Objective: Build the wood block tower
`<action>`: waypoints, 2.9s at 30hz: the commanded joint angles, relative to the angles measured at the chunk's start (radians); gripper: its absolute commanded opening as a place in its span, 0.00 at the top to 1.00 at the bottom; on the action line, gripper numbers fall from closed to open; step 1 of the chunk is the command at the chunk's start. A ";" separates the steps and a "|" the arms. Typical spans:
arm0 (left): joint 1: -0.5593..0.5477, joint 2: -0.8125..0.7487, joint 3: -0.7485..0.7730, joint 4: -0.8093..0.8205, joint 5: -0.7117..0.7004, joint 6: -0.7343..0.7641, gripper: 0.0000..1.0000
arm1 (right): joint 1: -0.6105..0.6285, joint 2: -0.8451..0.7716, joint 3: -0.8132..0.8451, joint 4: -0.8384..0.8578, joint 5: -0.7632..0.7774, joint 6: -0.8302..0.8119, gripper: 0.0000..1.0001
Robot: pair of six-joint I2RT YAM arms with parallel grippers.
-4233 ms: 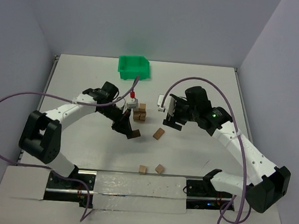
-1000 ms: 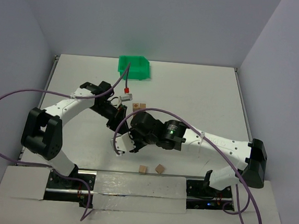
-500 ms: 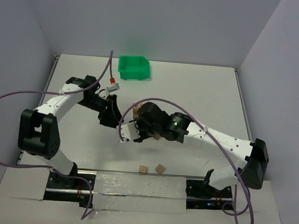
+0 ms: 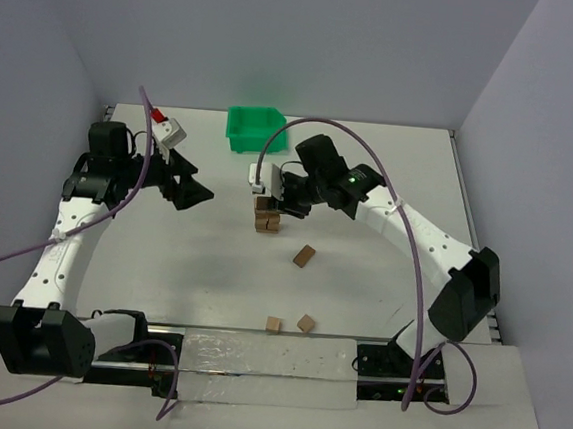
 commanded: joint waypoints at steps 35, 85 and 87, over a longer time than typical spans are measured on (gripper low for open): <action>0.121 0.107 0.093 0.102 0.069 -0.030 0.01 | -0.106 0.269 0.136 0.097 -0.200 0.011 0.73; 0.118 0.145 0.111 0.120 0.134 -0.064 0.01 | -0.126 0.318 0.164 0.060 -0.192 -0.013 0.57; 0.117 0.145 0.109 0.120 0.132 -0.064 0.01 | -0.126 0.318 0.163 0.059 -0.189 -0.014 0.56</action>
